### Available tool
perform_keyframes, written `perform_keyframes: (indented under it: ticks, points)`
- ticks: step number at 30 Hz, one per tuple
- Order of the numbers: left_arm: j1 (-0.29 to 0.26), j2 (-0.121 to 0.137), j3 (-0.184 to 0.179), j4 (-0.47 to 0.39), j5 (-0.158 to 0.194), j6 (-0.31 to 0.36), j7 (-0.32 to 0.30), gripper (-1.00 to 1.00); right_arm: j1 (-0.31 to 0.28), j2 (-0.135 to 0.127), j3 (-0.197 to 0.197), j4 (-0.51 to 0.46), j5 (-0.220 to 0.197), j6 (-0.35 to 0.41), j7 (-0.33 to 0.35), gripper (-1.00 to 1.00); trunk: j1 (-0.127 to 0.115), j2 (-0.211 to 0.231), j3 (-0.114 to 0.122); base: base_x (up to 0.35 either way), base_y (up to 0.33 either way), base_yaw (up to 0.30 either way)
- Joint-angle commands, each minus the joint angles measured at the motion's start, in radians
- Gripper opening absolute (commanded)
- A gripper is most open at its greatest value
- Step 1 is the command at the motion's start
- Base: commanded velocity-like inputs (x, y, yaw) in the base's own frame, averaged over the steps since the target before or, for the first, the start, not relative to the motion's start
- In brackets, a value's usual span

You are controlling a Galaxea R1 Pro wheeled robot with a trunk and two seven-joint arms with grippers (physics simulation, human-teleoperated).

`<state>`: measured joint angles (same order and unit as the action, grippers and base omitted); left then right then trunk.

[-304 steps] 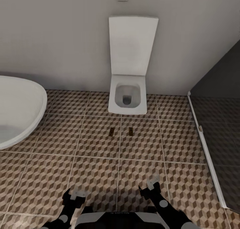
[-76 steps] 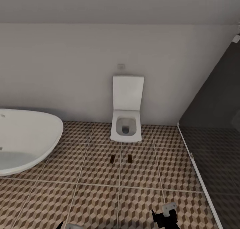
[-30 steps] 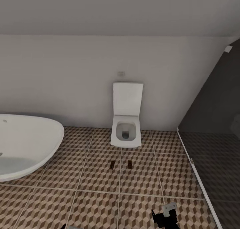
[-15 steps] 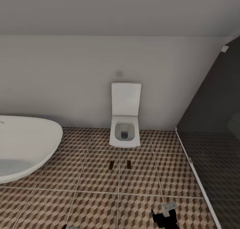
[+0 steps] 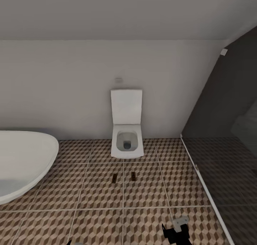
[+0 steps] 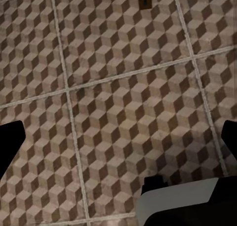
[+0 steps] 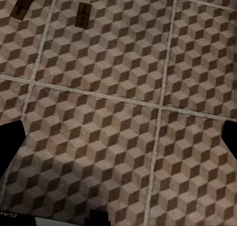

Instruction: Take the four mousetraps from the cabinet in the bathroom and place them on the bathroom floor. Make sure all four end up on the same floor surface, and ensure that at least two of them are either under or directly next to the same bathroom sink.

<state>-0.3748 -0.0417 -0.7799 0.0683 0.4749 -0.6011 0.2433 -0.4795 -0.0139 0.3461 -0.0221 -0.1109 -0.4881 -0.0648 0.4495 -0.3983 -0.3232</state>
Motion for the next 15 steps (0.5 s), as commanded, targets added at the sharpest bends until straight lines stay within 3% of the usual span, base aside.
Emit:
perform_keyframes:
  ticks: [1, 15]
  points:
    - [-0.001, -0.001, -0.009, 0.004, 0.003, -0.005, 0.004, 1.0, -0.001, 0.0, 0.009, 0.001, -0.01, -0.003, -0.001, 1.0, 0.001, -0.002, -0.001, 0.0, 0.0, -0.142]
    - [-0.001, -0.001, -0.009, 0.004, 0.002, -0.001, 0.004, 1.0, -0.001, 0.001, 0.009, 0.001, -0.01, -0.001, -0.001, 1.0, 0.001, -0.002, 0.002, 0.0, 0.0, -0.047]
